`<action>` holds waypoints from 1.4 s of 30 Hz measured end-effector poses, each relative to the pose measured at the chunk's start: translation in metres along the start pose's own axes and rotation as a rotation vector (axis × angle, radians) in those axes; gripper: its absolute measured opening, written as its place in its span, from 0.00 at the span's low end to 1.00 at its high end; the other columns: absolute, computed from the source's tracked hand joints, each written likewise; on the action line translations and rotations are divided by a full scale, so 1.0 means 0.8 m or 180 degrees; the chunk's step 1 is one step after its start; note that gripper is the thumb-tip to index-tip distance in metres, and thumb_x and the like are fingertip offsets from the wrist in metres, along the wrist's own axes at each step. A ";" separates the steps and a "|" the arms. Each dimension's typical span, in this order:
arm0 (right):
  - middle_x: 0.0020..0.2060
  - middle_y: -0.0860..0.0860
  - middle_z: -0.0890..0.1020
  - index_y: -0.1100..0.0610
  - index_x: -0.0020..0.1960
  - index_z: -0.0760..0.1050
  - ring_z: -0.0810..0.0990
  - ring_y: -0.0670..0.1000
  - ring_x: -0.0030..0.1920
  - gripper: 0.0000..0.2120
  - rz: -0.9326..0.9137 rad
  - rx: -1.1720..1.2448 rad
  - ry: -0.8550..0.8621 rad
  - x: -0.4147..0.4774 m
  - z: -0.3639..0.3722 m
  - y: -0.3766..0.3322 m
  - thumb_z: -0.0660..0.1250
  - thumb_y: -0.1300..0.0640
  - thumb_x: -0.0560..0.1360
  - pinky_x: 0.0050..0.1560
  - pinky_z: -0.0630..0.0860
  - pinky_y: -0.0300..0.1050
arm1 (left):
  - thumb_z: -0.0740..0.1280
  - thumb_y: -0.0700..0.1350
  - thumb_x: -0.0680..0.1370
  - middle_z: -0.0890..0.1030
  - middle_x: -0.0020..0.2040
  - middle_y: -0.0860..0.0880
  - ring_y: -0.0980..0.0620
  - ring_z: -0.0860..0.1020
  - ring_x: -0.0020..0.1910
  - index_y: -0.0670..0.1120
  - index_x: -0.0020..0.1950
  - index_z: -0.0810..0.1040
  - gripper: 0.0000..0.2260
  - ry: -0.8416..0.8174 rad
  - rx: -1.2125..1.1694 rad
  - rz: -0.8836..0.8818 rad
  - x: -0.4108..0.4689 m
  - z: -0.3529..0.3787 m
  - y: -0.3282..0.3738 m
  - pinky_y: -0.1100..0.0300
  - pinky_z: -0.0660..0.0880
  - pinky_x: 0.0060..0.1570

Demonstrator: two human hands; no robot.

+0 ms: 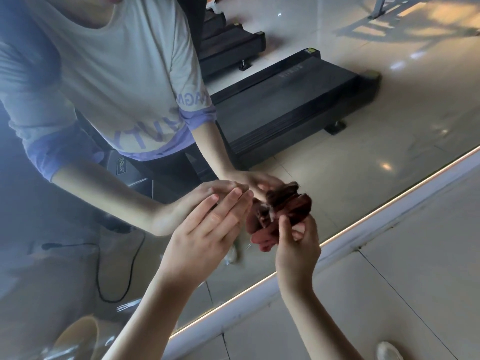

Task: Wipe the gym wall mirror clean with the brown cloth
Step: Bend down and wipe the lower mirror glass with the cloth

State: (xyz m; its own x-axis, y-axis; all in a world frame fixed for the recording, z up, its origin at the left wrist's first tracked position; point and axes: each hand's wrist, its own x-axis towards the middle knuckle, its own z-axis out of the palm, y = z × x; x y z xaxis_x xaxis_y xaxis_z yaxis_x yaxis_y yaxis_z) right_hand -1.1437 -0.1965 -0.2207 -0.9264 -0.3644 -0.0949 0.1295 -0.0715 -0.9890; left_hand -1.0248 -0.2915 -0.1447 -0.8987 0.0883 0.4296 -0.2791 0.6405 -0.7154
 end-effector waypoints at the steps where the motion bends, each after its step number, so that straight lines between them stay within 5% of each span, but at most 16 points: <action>1: 0.47 0.55 0.83 0.60 0.61 0.75 0.82 0.44 0.42 0.17 -0.0060 0.0027 -0.0127 -0.005 -0.001 -0.006 0.70 0.54 0.76 0.40 0.73 0.28 | 0.54 0.38 0.84 0.67 0.75 0.47 0.47 0.60 0.76 0.41 0.73 0.73 0.19 0.0005 0.0017 0.0000 0.000 -0.001 -0.001 0.53 0.55 0.76; 6: 0.45 0.51 0.83 0.60 0.66 0.70 0.81 0.36 0.39 0.19 -0.0468 0.0133 0.0148 0.024 -0.005 -0.037 0.70 0.63 0.76 0.39 0.74 0.27 | 0.59 0.40 0.81 0.66 0.76 0.48 0.48 0.59 0.76 0.43 0.75 0.69 0.22 0.0072 0.0172 -0.0215 -0.006 -0.007 -0.008 0.50 0.52 0.78; 11: 0.39 0.50 0.83 0.58 0.63 0.74 0.81 0.37 0.36 0.15 0.0076 -0.0014 0.0073 0.001 -0.003 -0.008 0.69 0.63 0.77 0.35 0.71 0.26 | 0.61 0.43 0.79 0.64 0.77 0.48 0.48 0.51 0.81 0.42 0.77 0.66 0.25 0.0034 0.0299 -0.0182 -0.012 -0.007 -0.017 0.50 0.48 0.79; 14: 0.44 0.50 0.83 0.56 0.62 0.73 0.82 0.41 0.40 0.15 -0.0151 0.0062 -0.0329 -0.016 -0.001 -0.020 0.70 0.63 0.76 0.37 0.74 0.28 | 0.60 0.43 0.79 0.61 0.78 0.46 0.48 0.50 0.81 0.42 0.78 0.64 0.26 0.0022 0.0363 -0.0156 -0.012 -0.005 -0.017 0.50 0.47 0.79; 18: 0.55 0.56 0.81 0.59 0.67 0.72 0.82 0.45 0.47 0.18 -0.0451 0.0233 0.0251 0.031 0.004 -0.030 0.67 0.59 0.78 0.44 0.74 0.29 | 0.60 0.42 0.78 0.59 0.78 0.46 0.48 0.49 0.81 0.42 0.77 0.66 0.26 0.0049 0.0303 -0.0163 -0.010 -0.006 -0.018 0.51 0.48 0.79; 23: 0.60 0.58 0.78 0.46 0.71 0.66 0.82 0.52 0.53 0.26 0.0043 0.0239 -0.0039 -0.008 0.014 0.005 0.63 0.49 0.74 0.52 0.79 0.42 | 0.62 0.42 0.79 0.65 0.77 0.48 0.49 0.51 0.81 0.43 0.75 0.69 0.24 0.0050 0.0249 -0.0211 -0.013 -0.003 -0.015 0.51 0.49 0.79; 27: 0.58 0.56 0.78 0.49 0.70 0.71 0.81 0.56 0.53 0.24 -0.0581 0.0273 -0.0036 -0.001 0.015 -0.026 0.66 0.51 0.74 0.53 0.80 0.51 | 0.61 0.42 0.79 0.64 0.78 0.47 0.48 0.50 0.81 0.43 0.76 0.68 0.24 0.0083 0.0251 -0.0233 -0.013 -0.003 -0.014 0.50 0.48 0.79; 31: 0.54 0.44 0.76 0.54 0.71 0.71 0.80 0.48 0.53 0.22 -0.0741 0.0156 0.0555 0.042 0.008 -0.042 0.65 0.55 0.77 0.55 0.79 0.50 | 0.61 0.41 0.79 0.59 0.78 0.47 0.48 0.49 0.81 0.43 0.76 0.67 0.24 0.0050 0.0260 -0.0208 -0.012 -0.003 -0.014 0.50 0.47 0.80; 34: 0.52 0.44 0.73 0.47 0.70 0.70 0.80 0.54 0.52 0.21 -0.0950 -0.0049 0.0131 0.009 0.014 -0.038 0.64 0.51 0.77 0.53 0.78 0.45 | 0.61 0.41 0.79 0.62 0.78 0.47 0.48 0.50 0.81 0.43 0.76 0.68 0.24 0.0067 0.0228 -0.0232 -0.013 -0.002 -0.013 0.50 0.47 0.80; 38: 0.52 0.43 0.72 0.57 0.67 0.75 0.78 0.51 0.52 0.22 -0.1632 -0.0263 -0.0215 0.014 0.007 -0.043 0.64 0.52 0.75 0.54 0.73 0.34 | 0.59 0.41 0.80 0.62 0.78 0.46 0.47 0.49 0.81 0.42 0.77 0.66 0.24 0.0047 0.0216 -0.0188 -0.013 -0.007 -0.018 0.50 0.49 0.80; 42: 0.53 0.46 0.72 0.56 0.71 0.72 0.78 0.44 0.48 0.21 -0.0720 -0.0093 0.0549 0.051 0.002 -0.051 0.66 0.58 0.78 0.54 0.79 0.52 | 0.59 0.40 0.81 0.65 0.76 0.47 0.47 0.50 0.81 0.41 0.76 0.67 0.22 0.0010 0.0185 -0.0246 -0.019 -0.017 -0.022 0.50 0.51 0.79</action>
State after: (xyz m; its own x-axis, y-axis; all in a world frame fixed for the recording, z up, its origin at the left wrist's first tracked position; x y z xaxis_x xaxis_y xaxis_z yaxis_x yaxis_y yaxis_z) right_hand -1.1860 -0.2102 -0.1842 -0.9774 -0.1787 0.1131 -0.0953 -0.1054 -0.9899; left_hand -1.0015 -0.2936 -0.1309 -0.8726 0.0429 0.4865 -0.3668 0.6002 -0.7108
